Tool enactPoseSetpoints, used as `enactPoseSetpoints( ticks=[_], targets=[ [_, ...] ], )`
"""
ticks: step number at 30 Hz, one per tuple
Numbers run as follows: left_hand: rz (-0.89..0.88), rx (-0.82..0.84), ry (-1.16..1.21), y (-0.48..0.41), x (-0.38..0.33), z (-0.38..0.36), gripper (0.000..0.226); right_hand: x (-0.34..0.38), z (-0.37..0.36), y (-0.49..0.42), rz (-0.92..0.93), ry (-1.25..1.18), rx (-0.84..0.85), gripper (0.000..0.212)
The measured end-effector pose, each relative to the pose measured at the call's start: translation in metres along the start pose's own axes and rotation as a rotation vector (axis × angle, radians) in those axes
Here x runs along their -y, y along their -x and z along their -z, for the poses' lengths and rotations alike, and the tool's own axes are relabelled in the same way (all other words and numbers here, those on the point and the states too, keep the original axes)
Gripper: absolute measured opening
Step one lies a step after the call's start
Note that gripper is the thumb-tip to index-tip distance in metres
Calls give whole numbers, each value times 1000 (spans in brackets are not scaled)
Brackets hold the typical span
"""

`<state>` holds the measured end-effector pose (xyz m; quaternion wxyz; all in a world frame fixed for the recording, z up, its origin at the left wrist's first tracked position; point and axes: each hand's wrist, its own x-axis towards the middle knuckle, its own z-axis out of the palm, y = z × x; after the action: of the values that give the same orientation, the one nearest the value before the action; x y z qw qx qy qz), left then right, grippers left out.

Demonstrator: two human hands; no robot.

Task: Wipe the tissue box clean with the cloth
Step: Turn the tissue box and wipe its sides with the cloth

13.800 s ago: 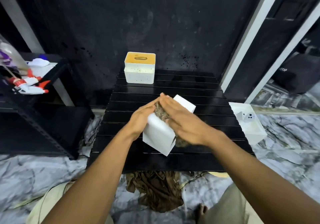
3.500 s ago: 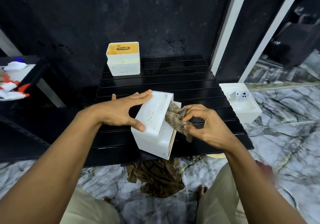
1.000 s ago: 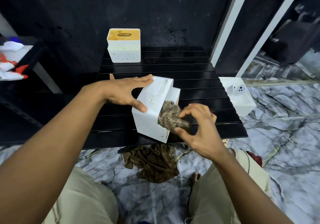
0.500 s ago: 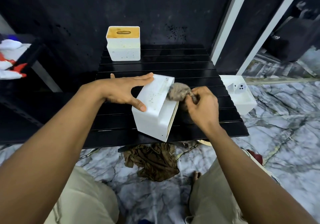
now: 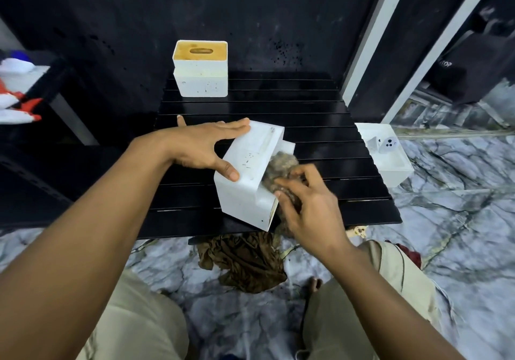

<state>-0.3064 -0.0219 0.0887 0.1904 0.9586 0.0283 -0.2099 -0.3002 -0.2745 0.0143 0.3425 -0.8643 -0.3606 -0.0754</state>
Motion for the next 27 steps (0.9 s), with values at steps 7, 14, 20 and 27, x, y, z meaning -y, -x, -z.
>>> enactPoseSetpoints(
  ticks=[7,14,20,27],
  targets=[
    [38,-45,-20,4,-1,-3,112,-12,9,-1,-126,-315,-10,16],
    [165,-275,-172,5,-21,-28,113,-10,21,-22,-356,-531,-353,19],
    [174,-356,-474,2,-51,-29,62,6,3,-14,-342,-589,-279,45],
    [122,-312,-500,0,-57,-13,60,19,-72,20,-309,-424,-398,65]
  ],
)
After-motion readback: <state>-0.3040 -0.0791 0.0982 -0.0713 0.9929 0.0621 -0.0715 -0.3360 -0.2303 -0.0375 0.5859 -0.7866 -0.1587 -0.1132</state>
